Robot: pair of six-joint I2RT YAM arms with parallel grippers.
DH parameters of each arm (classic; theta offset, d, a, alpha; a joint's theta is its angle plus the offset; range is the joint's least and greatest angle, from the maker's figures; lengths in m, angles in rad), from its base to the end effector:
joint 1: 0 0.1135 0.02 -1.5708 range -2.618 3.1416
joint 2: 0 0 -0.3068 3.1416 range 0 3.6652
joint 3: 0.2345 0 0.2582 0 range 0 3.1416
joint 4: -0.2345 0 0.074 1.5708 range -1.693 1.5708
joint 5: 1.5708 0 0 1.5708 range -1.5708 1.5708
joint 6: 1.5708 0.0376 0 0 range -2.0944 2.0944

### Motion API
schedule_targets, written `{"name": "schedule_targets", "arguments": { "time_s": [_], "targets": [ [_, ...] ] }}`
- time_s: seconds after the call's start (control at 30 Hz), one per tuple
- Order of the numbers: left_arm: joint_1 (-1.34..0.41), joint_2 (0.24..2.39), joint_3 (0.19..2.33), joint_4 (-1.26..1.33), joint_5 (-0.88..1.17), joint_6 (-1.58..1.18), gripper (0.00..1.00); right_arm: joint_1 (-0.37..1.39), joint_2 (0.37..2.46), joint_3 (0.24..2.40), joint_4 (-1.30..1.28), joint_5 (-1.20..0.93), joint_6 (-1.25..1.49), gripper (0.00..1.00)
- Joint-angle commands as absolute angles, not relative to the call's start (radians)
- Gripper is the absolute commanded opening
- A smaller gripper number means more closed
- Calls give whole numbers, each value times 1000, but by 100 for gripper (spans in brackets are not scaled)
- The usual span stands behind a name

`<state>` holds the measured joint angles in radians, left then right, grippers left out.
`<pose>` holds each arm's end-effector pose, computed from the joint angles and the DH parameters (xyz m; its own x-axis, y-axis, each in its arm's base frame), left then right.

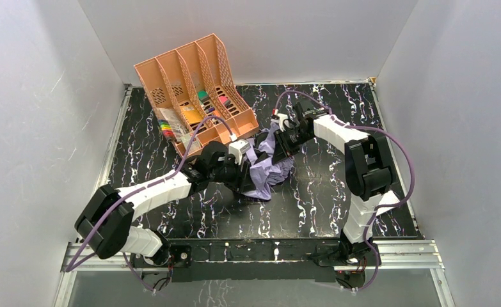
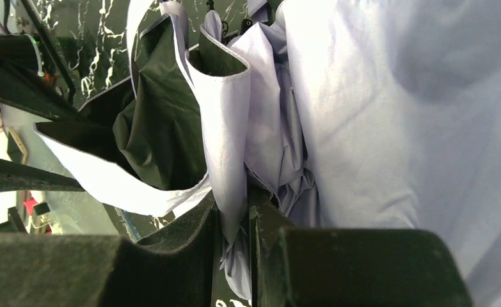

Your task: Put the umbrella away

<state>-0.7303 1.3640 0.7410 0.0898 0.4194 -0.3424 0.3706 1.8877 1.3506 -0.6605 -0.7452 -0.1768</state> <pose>0.2053 -0.2044 0.2609 -0.6490 0.1695 -0.7417 0.6929 0.5344 -0.4841 0.3628 0.1683 0.2334 -0.7671 -0.4367 -0.4700 -0.6415 0.5269 0.5575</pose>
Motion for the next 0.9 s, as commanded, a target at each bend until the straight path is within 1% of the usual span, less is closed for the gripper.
{"name": "schedule_targets", "arguments": {
  "time_s": [0.0,0.2,0.23,0.47,0.7,0.87],
  "targets": [
    [-732,1368,786,102,402,-304,33,371,1905,1412,-688,-710,-204,25],
    [-732,1377,842,72,417,-292,1,370,1901,1415,-671,-659,-185,24],
    [-731,1364,852,66,423,-297,0,371,1897,1412,-662,-637,-178,24],
    [-751,1258,892,30,485,-348,0,370,1876,1414,-589,-493,-90,24],
    [-871,1248,997,-56,449,-358,0,370,1898,1465,-608,-577,-130,26],
    [-900,1268,1055,-70,430,-359,0,370,1904,1467,-611,-580,-143,26]
  ]
}}
